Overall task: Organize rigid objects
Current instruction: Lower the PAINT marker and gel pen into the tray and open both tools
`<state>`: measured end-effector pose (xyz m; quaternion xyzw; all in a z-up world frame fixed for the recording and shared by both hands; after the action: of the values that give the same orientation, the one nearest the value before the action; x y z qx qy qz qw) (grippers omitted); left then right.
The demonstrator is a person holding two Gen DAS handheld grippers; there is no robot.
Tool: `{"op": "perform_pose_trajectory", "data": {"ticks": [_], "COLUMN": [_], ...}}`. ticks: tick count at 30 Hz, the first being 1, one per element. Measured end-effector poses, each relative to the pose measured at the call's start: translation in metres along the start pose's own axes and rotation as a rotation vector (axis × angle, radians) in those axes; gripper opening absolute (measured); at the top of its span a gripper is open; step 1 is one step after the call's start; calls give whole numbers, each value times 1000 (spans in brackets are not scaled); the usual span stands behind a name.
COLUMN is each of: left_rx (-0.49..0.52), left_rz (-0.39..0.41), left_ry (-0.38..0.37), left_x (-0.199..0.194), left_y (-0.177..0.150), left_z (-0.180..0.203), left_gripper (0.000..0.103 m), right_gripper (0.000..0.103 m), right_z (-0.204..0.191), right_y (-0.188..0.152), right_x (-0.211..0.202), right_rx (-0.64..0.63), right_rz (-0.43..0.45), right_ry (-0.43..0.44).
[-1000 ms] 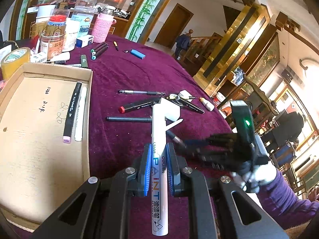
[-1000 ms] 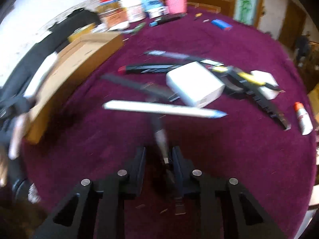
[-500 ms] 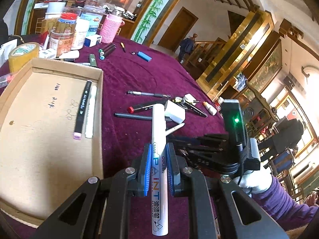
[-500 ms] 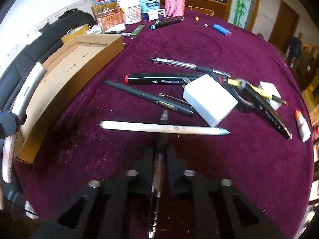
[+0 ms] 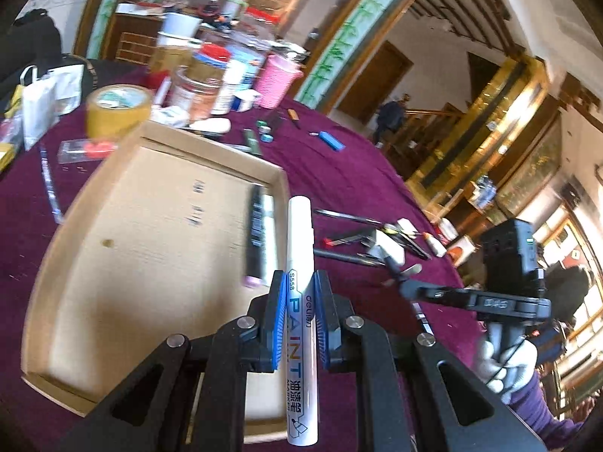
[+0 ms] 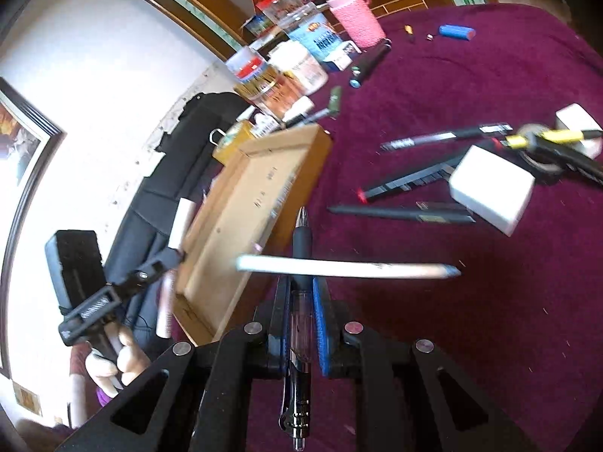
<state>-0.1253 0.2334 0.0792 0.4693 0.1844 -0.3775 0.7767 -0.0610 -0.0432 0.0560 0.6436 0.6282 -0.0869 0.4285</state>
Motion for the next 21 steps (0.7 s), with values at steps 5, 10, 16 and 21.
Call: {"op": "perform_pose_trajectory", "data": {"ticks": [5,10,16,21], "left_rx": [-28,-64,-146,-188], "left_rz": [-28,-73,-137,-146], "left_ry": [62,92,132,154], "left_x": [11,39,82,98], "left_y": [24,53,71,76], "left_z": [-20,-35,-64,-77], "left_gripper": [14,14,14,14], "right_gripper": [13,13,13,15], "right_z": [-21,-34,-40,-30], "right_y": [34,67,93,104], "right_x": [35,85,133,149], "right_rx": [56,146,182,234], "right_rz": [-17,-53,-78,-81], "right_ry": [70,114,43,2]}}
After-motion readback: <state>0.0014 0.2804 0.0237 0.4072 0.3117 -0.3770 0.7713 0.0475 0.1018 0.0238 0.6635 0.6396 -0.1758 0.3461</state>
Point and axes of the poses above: each gripper's, at about its wrist camera, not at the fingertips, and x roughly the way its jaws point, z to its right, y to its top, the point moved 2 cm from there along x, roughly the way its jaws point, and after that the axes turned 3 degrees about -z, right-handed, at the moved point
